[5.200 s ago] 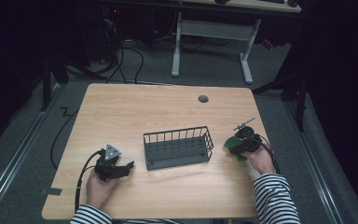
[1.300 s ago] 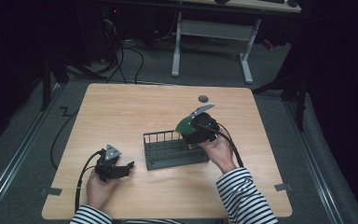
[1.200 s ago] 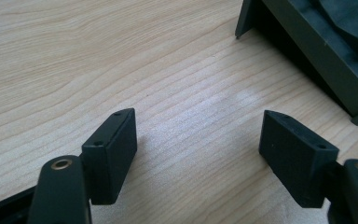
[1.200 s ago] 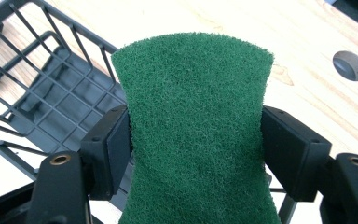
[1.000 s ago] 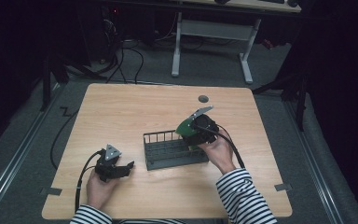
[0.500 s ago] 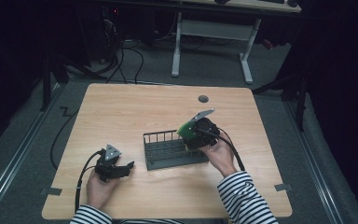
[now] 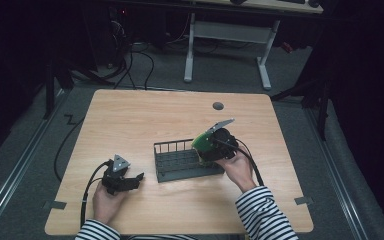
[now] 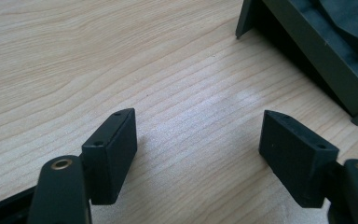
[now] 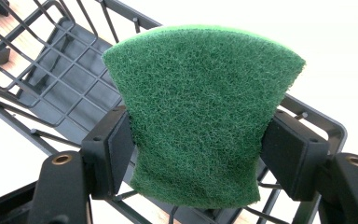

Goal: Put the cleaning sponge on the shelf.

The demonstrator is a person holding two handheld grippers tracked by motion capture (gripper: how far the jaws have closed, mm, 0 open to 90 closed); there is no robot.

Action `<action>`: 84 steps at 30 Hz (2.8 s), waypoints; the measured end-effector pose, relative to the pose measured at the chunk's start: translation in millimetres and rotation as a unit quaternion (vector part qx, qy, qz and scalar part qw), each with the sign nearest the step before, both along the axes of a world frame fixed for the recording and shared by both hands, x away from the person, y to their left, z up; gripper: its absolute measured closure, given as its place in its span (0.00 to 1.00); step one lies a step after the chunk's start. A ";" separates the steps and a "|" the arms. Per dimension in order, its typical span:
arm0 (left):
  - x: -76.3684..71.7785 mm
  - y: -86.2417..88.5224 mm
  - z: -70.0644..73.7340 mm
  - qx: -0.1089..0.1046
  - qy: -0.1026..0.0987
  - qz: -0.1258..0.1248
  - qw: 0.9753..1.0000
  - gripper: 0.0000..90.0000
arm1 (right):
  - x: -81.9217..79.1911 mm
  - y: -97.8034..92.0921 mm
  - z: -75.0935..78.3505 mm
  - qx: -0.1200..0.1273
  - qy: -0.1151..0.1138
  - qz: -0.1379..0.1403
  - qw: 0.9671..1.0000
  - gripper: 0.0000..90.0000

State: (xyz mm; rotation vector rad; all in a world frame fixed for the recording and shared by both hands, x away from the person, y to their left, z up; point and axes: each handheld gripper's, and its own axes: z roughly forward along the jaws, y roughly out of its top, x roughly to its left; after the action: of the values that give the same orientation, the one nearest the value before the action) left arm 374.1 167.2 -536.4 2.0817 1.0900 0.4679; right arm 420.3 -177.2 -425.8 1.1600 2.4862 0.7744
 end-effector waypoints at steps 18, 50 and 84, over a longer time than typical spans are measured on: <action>-0.2 0.0 0.0 0.000 0.000 0.001 1.000 0.31 | -1.9 -5.3 3.4 0.013 -0.005 0.000 1.000 0.28; -0.3 -0.1 0.0 0.000 0.000 0.001 1.000 0.31 | -34.1 -82.7 46.0 0.076 -0.067 -0.068 0.993 0.32; -0.2 -0.2 0.0 0.000 0.000 0.001 1.000 0.31 | -86.0 -148.7 37.3 0.119 -0.097 -0.131 0.979 0.34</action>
State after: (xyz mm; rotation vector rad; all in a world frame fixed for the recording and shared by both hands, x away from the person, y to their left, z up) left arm 373.9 167.0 -536.4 2.0802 1.0929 0.4687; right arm 334.3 -325.9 -388.4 1.3843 2.0716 1.0710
